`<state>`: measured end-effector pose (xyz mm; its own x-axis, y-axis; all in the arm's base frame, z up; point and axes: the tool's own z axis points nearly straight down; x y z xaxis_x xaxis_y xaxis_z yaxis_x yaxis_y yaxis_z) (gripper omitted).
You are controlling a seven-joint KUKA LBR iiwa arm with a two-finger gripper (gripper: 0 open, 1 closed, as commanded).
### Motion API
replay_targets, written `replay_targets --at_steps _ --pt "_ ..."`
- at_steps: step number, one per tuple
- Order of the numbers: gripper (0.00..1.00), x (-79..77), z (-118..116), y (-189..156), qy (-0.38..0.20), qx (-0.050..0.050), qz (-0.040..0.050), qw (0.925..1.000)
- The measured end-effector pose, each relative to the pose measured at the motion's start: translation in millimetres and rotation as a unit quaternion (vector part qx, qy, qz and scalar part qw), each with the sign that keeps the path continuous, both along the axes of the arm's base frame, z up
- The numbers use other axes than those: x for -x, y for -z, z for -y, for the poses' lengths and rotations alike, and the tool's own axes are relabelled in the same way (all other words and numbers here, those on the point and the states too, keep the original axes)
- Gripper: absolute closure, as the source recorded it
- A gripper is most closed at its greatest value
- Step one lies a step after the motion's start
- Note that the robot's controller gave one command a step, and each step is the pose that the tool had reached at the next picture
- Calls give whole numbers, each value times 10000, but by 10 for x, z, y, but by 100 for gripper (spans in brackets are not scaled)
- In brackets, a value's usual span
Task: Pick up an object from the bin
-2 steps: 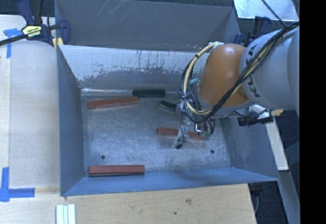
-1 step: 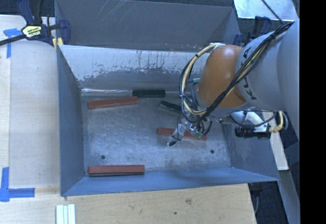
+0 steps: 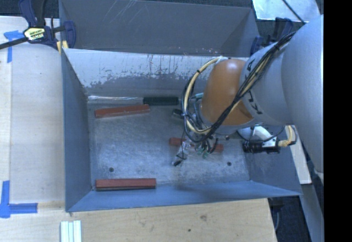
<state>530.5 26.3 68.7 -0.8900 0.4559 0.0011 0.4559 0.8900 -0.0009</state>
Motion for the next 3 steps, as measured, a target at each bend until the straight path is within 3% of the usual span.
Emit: replay_targets --at_steps 1,2,3 --pt "0 -62 240 -14 249 5 33 9997" --pt "100 -72 230 -27 238 0 47 9997" --pt "100 -85 237 -231 229 2 41 9997"
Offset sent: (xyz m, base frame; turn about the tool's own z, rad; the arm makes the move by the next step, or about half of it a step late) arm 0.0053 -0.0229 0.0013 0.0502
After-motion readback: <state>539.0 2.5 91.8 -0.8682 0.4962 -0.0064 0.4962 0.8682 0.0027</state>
